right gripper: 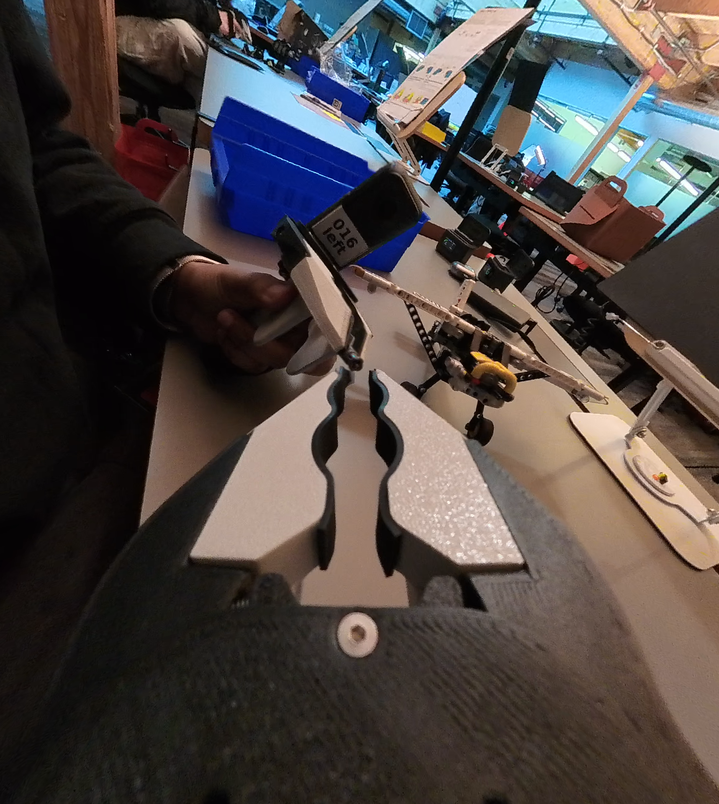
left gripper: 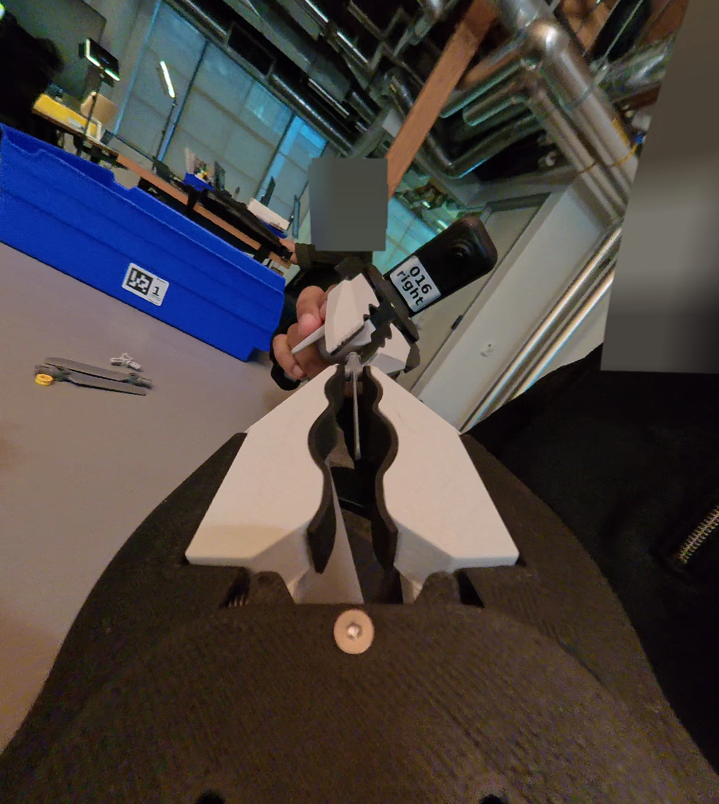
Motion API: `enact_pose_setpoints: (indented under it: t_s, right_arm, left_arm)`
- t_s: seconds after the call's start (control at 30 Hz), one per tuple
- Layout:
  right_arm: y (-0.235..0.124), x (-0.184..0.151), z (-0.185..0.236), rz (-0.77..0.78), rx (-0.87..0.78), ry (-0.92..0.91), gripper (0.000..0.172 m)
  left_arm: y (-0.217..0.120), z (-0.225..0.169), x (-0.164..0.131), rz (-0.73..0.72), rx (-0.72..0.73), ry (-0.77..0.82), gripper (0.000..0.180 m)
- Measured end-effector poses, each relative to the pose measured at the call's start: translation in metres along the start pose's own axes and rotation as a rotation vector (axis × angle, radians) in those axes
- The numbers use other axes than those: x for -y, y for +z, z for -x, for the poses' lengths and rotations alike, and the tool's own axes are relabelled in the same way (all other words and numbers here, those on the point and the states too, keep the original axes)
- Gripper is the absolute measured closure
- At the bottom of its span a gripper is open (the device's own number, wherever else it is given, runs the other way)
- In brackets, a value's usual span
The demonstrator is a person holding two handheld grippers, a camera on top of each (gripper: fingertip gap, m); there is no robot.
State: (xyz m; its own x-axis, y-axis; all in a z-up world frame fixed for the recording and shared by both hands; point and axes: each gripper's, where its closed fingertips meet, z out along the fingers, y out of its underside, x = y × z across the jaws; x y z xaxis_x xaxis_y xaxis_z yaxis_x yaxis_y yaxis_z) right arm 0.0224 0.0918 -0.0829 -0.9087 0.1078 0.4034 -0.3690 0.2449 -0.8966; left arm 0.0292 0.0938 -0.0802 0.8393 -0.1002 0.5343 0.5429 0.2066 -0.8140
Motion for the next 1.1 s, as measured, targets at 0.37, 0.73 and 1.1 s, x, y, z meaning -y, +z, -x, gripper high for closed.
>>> enact_pose_setpoints:
  t_s: [0.37, 0.73, 1.1]
  right_arm:
    - [0.003, 0.006, 0.008, 0.021, 0.006, -0.099, 0.164]
    - [-0.041, 0.0, -0.048, -0.01, -0.232, 0.093, 0.167]
    - [-0.084, -0.154, -0.093, 0.475, -0.562, 0.733, 0.167]
  left_arm:
    - [0.003, -0.006, -0.003, 0.016, -0.042, -0.009, 0.177]
    - [-0.005, 0.01, 0.008, -0.05, 0.073, 0.015, 0.147]
    - [-0.002, 0.008, 0.005, -0.033, 0.05, 0.006, 0.145]
